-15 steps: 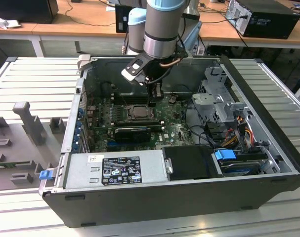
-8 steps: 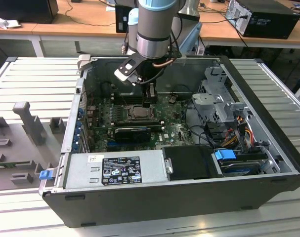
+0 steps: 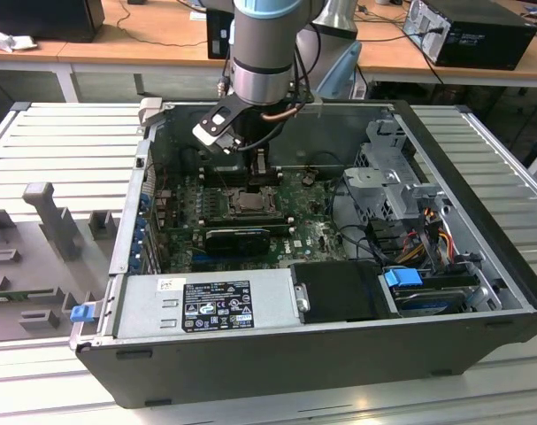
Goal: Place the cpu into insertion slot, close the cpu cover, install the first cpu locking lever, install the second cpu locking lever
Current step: 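Close the cpu cover, then install the first cpu locking lever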
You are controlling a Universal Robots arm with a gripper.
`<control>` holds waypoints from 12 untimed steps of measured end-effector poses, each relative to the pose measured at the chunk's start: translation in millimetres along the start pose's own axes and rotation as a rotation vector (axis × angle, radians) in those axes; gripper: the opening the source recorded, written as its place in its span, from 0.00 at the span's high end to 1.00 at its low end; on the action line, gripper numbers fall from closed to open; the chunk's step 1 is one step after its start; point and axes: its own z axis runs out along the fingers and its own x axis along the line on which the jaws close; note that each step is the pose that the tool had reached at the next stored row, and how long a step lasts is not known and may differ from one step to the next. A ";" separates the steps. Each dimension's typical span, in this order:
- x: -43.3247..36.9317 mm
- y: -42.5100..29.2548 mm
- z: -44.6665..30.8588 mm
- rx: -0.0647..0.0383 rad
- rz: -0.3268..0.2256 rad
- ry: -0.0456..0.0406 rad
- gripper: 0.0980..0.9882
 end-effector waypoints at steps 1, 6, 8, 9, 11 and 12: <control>0.0 -0.9 0.0 0.000 0.000 -0.0001 0.99; 0.1 -2.8 0.0 0.000 0.000 -0.0001 0.99; 0.2 -2.9 -1.3 0.000 0.000 -0.0001 0.99; 0.1 -3.0 -1.9 0.000 0.000 -0.0001 0.99; 0.2 -3.0 -3.7 0.000 0.000 -0.0001 0.99; 0.2 -3.0 -4.8 0.000 0.000 -0.0001 0.99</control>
